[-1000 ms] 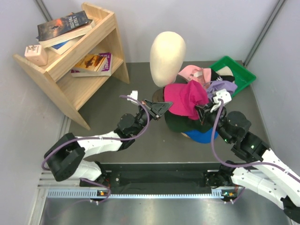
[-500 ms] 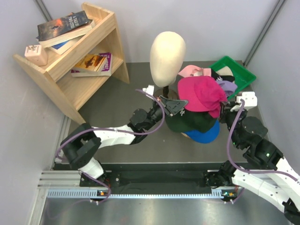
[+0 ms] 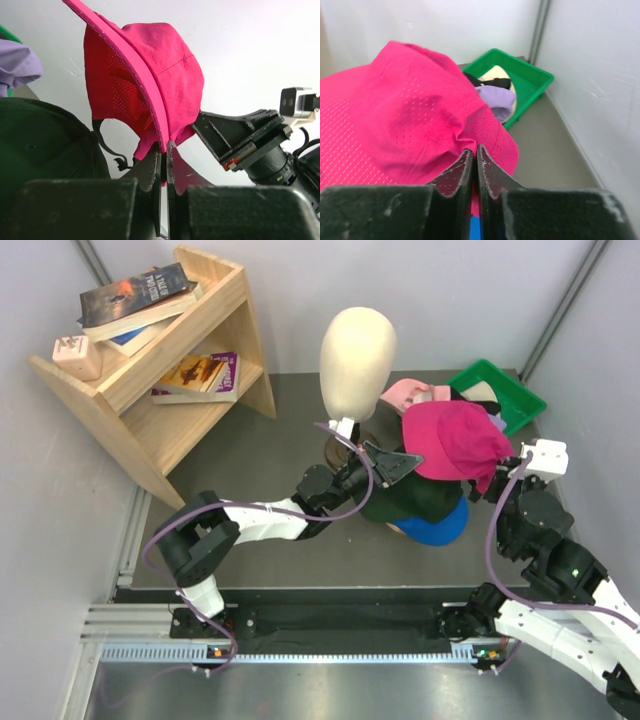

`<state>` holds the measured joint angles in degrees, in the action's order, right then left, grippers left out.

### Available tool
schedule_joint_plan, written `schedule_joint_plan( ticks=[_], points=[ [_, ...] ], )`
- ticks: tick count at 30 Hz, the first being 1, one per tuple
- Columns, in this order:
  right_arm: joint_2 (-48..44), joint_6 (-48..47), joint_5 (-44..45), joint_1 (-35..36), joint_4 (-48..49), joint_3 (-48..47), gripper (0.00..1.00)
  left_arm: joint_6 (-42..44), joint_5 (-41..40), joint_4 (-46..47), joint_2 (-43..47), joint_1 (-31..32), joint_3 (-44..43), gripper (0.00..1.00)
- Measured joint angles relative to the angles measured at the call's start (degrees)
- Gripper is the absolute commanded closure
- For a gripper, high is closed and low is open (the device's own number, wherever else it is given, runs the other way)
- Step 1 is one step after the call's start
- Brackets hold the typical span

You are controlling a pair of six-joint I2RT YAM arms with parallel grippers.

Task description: Stack the hats

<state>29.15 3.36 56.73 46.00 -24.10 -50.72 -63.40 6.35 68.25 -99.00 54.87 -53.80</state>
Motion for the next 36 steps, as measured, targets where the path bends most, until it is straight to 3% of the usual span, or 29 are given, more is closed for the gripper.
schedule_joint_plan(
  ticks=[1,2,5,8,14,17,30,36],
  points=[
    [0.0,-0.2,0.9,0.0,0.0,0.0,0.78,0.4,0.2,-0.2,0.0,0.0,0.0,1.00],
    [0.0,-0.2,1.4,0.0,0.1,0.0,0.62,0.7,0.3,-0.5,0.0,0.0,0.0,1.00],
    [0.1,-0.4,2.6,0.0,0.5,0.0,0.34,2.0,0.3,-1.6,0.0,0.0,1.1,1.00],
    [0.2,-0.6,2.6,0.0,0.8,-0.1,0.21,2.5,0.0,-2.2,0.0,-0.1,4.3,1.00],
    [0.2,-0.7,2.2,0.0,1.4,-0.1,0.05,2.8,-1.0,-1.8,1.7,-0.1,9.1,1.00],
    [0.0,-0.7,2.1,0.0,1.7,-0.1,0.00,3.4,-1.4,-1.7,3.5,-0.1,10.4,1.00],
    [-0.6,-0.7,2.1,0.0,1.8,-0.1,0.00,3.5,2.0,0.3,4.0,-0.1,8.5,1.00],
    [-1.1,-0.7,2.1,0.0,1.9,0.0,0.00,4.9,1.7,-1.4,8.3,-0.3,9.6,1.00]
  ],
)
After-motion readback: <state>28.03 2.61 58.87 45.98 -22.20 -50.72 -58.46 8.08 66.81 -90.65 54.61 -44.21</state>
